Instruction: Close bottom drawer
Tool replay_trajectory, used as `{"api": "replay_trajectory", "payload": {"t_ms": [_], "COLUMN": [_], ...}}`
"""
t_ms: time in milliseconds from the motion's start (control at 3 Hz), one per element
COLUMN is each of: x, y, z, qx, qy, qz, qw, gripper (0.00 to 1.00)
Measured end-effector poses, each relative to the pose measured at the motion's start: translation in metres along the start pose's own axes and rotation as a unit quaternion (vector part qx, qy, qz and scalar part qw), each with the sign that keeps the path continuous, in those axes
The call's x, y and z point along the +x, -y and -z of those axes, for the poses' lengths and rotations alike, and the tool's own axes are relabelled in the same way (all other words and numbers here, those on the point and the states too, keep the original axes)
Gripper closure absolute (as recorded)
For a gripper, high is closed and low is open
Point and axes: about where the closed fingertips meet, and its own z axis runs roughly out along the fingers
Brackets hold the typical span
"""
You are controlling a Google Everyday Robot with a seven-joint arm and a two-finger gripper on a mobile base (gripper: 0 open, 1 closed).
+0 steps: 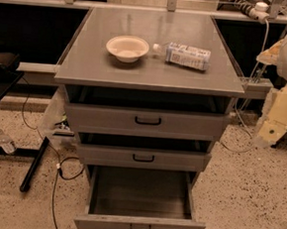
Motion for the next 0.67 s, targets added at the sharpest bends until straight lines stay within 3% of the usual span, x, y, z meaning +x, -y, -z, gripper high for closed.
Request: {"api": "replay_trajectory", "payload": {"t_ms": [667], "x": [0.009], "y": [-0.01], "z": [-0.015], "qx": [-0.012], "qy": [0.007], "qz": [0.0], "qw": [0.9999], "gripper": [0.0]}}
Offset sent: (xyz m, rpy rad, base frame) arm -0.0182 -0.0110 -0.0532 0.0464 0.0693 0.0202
